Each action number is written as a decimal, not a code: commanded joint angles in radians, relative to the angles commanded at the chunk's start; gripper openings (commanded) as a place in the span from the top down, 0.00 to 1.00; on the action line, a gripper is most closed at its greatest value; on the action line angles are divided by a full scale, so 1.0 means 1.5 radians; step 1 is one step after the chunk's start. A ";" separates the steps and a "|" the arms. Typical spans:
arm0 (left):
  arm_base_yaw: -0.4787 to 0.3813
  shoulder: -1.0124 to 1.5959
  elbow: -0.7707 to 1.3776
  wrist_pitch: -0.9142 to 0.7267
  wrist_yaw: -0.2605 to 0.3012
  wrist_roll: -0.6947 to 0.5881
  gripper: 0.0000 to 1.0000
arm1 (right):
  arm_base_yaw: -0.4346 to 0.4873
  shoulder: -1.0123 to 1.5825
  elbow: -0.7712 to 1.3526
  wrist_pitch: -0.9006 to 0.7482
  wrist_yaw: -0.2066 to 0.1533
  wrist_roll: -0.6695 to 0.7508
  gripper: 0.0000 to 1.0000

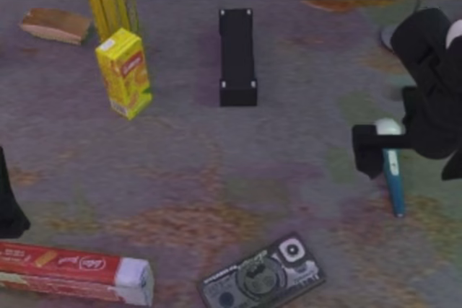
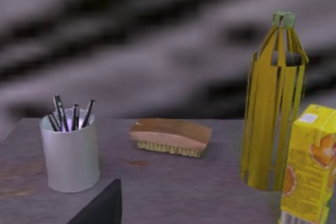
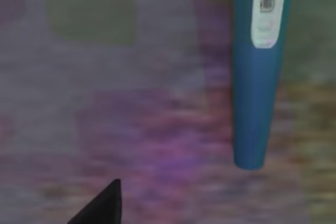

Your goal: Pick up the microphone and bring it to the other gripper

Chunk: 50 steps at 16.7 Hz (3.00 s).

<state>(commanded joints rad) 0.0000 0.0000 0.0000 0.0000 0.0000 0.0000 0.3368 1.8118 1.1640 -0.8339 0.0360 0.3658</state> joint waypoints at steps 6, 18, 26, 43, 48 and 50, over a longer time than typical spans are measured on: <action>0.000 0.000 0.000 0.000 0.000 0.000 0.00 | -0.002 0.103 -0.054 0.163 0.000 -0.002 0.00; 0.000 0.000 0.000 0.000 0.000 0.000 0.00 | -0.003 0.154 -0.079 0.233 0.001 -0.002 0.30; 0.000 0.000 0.000 0.000 0.000 0.000 0.00 | -0.003 0.154 -0.079 0.233 0.001 -0.002 0.90; 0.000 0.000 0.000 0.000 0.000 0.000 0.00 | 0.001 0.083 -0.091 0.353 -0.041 -0.042 1.00; 0.000 0.000 0.000 0.000 0.000 0.000 0.00 | -0.002 0.029 -0.159 0.607 -0.130 -0.099 1.00; 0.000 0.000 0.000 0.000 0.000 0.000 0.00 | -0.003 0.002 -0.192 0.728 -0.171 -0.125 1.00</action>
<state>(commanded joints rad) 0.0000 0.0000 0.0000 0.0000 0.0000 0.0000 0.3321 1.8142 0.8754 0.2577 -0.2200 0.1789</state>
